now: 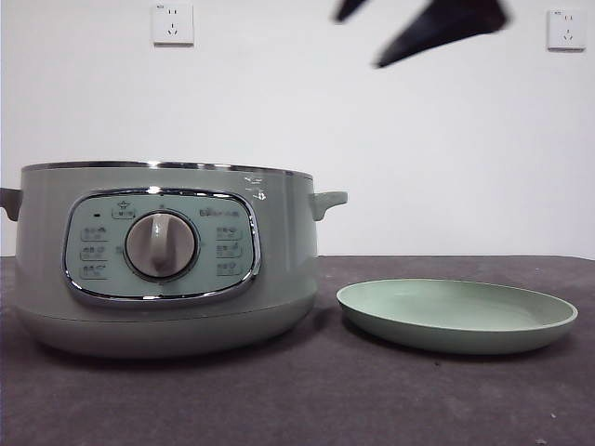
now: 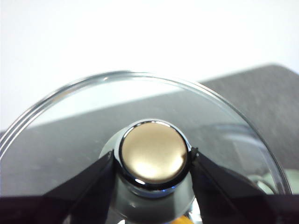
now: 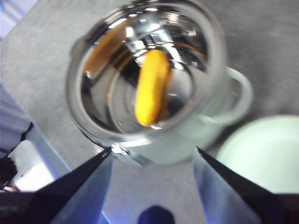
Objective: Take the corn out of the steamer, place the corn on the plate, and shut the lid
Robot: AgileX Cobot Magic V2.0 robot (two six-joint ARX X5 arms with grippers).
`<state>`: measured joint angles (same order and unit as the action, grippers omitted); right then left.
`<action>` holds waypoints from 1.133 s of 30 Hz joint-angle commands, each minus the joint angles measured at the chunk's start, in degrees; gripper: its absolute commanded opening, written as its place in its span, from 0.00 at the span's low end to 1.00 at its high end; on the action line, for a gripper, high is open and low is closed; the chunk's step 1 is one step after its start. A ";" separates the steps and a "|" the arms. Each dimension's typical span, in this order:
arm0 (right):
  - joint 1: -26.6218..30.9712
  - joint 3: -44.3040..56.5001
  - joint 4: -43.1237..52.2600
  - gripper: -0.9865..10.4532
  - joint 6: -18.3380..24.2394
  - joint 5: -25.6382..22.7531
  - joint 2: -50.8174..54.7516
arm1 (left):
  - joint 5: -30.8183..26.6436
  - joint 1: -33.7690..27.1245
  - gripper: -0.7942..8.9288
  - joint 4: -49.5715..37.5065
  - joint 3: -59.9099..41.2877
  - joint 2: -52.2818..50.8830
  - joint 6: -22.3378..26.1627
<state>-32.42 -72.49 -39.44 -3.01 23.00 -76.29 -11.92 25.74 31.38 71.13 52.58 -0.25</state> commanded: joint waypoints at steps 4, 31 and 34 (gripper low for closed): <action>-6.84 -12.76 -2.75 0.42 3.21 -7.50 -13.35 | -4.79 0.02 0.07 -0.79 0.61 -7.85 2.95; -17.09 -34.18 -7.15 0.36 6.51 -20.63 -47.34 | -11.91 0.04 0.07 9.62 0.61 -14.43 4.42; -16.87 -34.18 -6.54 0.27 6.49 -20.61 -47.69 | -11.80 0.04 0.07 10.27 0.61 -14.43 4.37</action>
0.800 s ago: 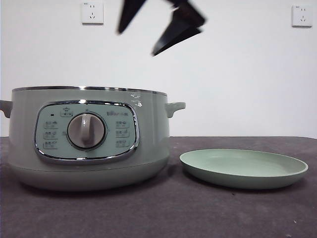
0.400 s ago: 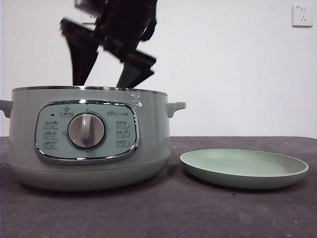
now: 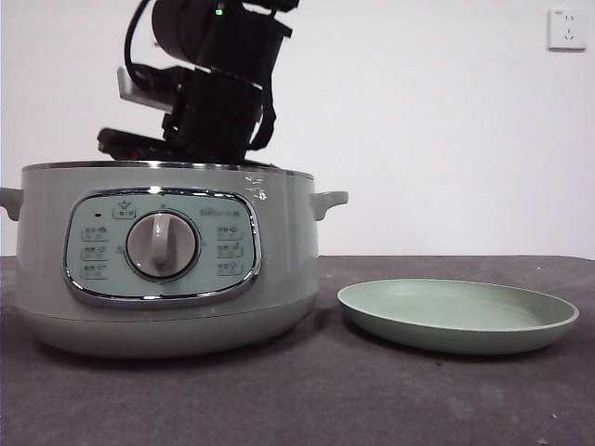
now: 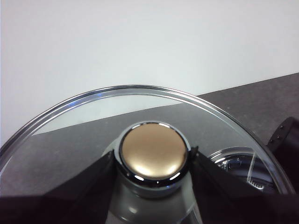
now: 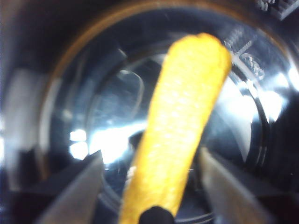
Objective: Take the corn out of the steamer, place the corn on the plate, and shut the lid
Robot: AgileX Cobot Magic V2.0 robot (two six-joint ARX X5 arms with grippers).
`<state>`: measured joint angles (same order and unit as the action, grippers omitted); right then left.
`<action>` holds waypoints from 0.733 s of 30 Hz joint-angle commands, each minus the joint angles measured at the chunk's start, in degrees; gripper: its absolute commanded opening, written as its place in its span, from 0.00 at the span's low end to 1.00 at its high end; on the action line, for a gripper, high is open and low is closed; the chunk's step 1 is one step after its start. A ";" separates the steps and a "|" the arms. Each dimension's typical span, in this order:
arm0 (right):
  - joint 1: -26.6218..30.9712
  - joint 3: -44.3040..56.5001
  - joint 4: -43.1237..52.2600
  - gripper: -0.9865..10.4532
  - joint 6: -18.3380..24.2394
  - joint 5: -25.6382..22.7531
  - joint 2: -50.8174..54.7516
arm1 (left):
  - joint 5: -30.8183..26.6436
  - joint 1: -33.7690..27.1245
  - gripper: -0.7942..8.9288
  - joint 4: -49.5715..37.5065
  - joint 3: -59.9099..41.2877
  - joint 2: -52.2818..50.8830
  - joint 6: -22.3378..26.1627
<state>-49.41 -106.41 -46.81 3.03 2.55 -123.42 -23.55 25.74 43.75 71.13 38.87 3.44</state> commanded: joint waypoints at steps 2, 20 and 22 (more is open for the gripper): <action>0.09 -0.26 1.73 0.18 0.39 -0.13 -0.57 | -0.17 0.04 0.07 -1.42 0.61 -0.72 0.66; 2.95 -0.81 -8.04 0.08 0.09 -4.55 16.61 | 3.41 0.09 0.07 -1.36 0.61 2.01 0.63; 4.37 -0.81 -11.72 0.08 0.07 -4.57 19.43 | 5.05 0.09 0.07 -2.12 0.61 3.17 0.63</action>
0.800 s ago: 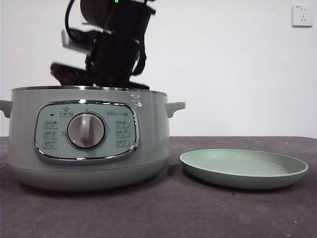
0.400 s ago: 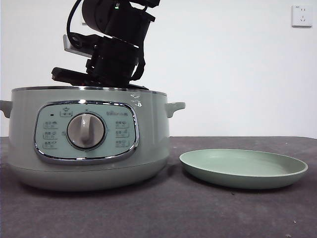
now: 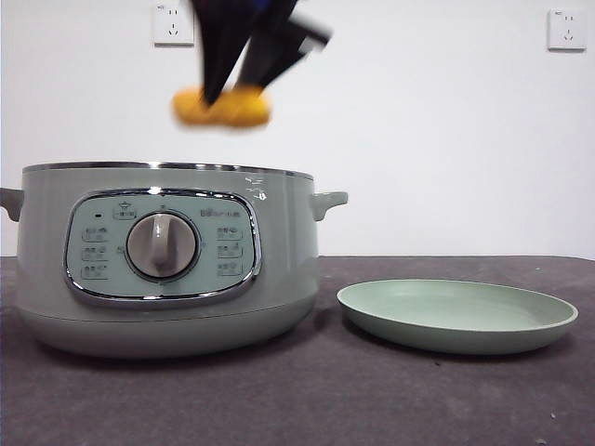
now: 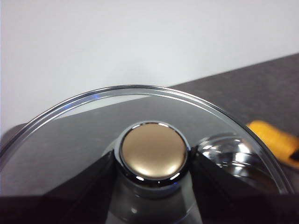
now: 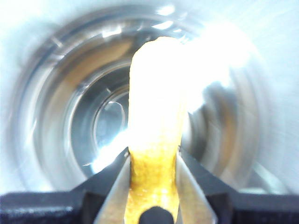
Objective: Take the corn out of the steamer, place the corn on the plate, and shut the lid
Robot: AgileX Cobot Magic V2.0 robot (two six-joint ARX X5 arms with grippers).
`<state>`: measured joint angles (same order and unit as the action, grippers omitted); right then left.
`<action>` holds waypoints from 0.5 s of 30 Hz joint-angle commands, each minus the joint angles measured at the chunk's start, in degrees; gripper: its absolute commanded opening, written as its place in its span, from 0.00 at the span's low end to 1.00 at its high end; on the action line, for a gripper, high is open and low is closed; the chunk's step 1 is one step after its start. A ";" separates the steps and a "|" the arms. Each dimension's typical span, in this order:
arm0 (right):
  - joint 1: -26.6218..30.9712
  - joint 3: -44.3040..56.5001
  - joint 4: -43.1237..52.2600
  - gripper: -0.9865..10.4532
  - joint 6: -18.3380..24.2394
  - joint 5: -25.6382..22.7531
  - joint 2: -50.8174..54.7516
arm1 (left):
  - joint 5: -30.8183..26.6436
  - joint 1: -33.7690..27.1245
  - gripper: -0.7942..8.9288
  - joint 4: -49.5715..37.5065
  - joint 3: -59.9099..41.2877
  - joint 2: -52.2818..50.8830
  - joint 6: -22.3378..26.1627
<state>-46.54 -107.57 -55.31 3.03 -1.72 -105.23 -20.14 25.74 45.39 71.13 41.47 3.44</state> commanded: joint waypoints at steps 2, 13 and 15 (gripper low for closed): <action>3.06 0.35 -6.82 0.08 0.02 -0.31 3.56 | 3.39 0.09 0.07 -4.26 0.61 1.66 0.61; 14.88 0.92 -20.35 0.08 -3.93 -0.22 7.82 | 13.46 0.09 0.07 -7.45 0.61 9.55 -0.55; 15.91 2.19 -20.70 0.08 -4.94 -0.22 7.80 | 15.10 0.09 0.07 -8.09 0.61 10.45 -0.70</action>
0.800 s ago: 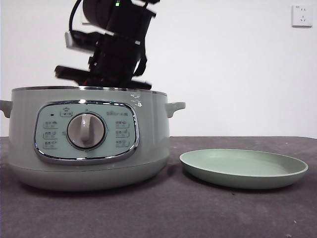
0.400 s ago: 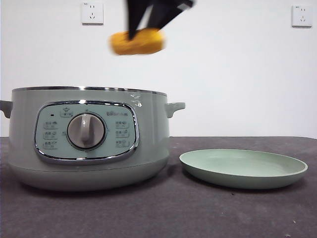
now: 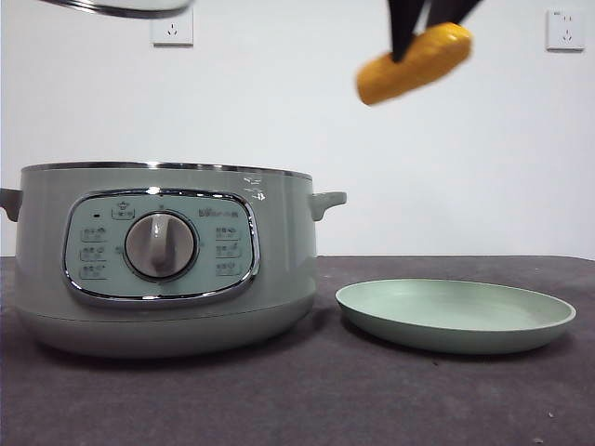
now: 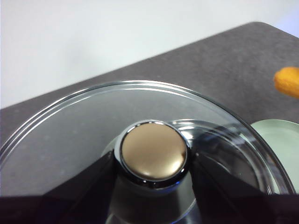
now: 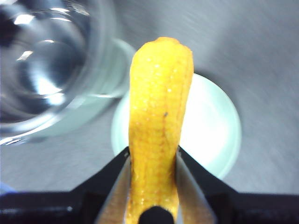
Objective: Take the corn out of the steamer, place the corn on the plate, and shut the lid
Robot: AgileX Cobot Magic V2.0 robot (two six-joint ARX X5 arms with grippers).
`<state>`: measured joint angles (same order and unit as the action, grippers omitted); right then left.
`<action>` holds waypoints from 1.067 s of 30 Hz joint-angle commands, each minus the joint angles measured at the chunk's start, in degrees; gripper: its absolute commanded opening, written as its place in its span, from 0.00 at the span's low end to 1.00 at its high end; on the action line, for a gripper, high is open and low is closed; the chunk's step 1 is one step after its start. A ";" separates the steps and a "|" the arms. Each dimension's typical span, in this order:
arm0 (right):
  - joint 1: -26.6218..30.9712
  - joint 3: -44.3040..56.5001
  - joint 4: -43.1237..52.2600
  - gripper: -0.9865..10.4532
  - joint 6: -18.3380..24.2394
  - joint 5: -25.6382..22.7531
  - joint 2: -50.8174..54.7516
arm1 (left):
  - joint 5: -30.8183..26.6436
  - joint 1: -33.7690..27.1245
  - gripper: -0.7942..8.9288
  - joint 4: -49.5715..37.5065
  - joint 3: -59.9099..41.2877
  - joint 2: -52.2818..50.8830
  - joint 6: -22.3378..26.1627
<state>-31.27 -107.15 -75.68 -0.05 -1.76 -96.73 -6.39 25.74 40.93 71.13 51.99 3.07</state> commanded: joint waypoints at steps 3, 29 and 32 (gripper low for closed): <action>1.75 5.33 -0.76 0.08 -2.71 -0.28 -0.70 | 2.54 0.09 0.07 -4.33 0.61 1.01 -0.48; 2.82 42.29 38.40 0.08 -4.63 -3.08 -0.68 | 2.51 0.09 0.07 -6.71 0.61 1.95 -0.48; 3.04 42.86 38.21 0.09 -4.63 -2.71 -0.68 | 2.54 0.09 0.07 -6.71 0.61 1.95 -0.48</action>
<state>-28.40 -65.04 -37.71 -4.10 -4.58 -97.03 -3.84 25.78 37.58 71.13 54.54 2.94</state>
